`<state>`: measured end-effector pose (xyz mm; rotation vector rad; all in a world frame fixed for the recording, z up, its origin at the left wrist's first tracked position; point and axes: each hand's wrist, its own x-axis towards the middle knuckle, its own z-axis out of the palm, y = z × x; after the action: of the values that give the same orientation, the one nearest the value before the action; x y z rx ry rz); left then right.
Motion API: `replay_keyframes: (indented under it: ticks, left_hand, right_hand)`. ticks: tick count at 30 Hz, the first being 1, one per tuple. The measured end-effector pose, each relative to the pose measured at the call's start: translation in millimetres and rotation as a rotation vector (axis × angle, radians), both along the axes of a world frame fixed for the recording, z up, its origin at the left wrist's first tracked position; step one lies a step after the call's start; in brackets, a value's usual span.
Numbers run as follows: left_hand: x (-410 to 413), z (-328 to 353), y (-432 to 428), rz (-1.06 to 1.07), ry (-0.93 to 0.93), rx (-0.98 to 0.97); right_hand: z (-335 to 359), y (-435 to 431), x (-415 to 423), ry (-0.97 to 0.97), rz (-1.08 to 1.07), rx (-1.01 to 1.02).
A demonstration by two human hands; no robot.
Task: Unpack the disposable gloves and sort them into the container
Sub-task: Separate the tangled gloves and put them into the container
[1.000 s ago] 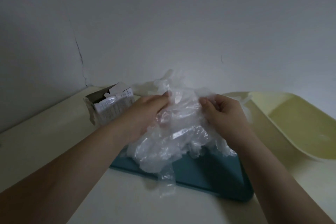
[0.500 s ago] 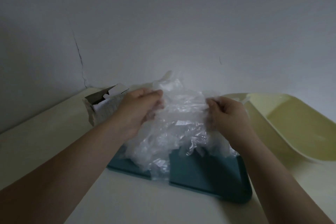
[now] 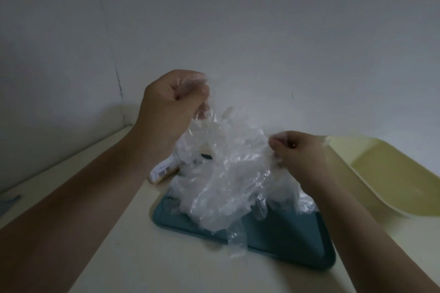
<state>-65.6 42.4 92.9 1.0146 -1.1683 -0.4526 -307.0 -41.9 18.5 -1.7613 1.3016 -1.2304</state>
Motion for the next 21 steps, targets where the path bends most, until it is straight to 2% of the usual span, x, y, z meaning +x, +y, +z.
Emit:
replay_keyframes:
  ticks: [2,4,5,8,9,12,15,18,21]
  left_hand:
    - [-6.7,9.9,7.9,-0.158,0.096,0.044]
    - [-10.7,11.4,10.0,-0.278,0.18,0.163]
    - [-12.6,8.3,10.6,-0.294,0.151,0.243]
    - [-14.7,-15.3,1.2,-0.15,-0.188,0.428]
    - [-17.4,-23.9,-1.0,-0.103,-0.242,0.492]
    - [-19.6,-40.9,-9.1,-0.065,-0.187,0.671]
    - [-27.6,-44.1,-13.7,-0.265,-0.175,0.827]
    - [-47.3,-48.3,-18.3,-0.436,-0.148,0.765]
    - [-55.2,-54.5,-22.5,-0.427,-0.184,0.66]
  right_hand:
    - [3.1,-5.5,3.1,0.008,-0.005,0.033]
    - [9.2,-9.4,4.1,-0.074,0.003,0.066]
    - [10.8,-12.2,2.8,-0.13,0.014,0.081]
    - [15.3,-8.3,-4.8,-0.209,0.108,0.092]
    - [16.8,-3.8,-7.5,-0.211,0.157,0.098]
    - [18.9,6.8,-19.9,-0.162,0.276,0.064]
    - [21.3,12.5,-31.8,-0.137,0.348,0.053]
    - [26.2,14.0,-40.4,-0.12,0.373,0.049]
    - [29.4,13.5,-45.8,-0.094,0.327,0.032]
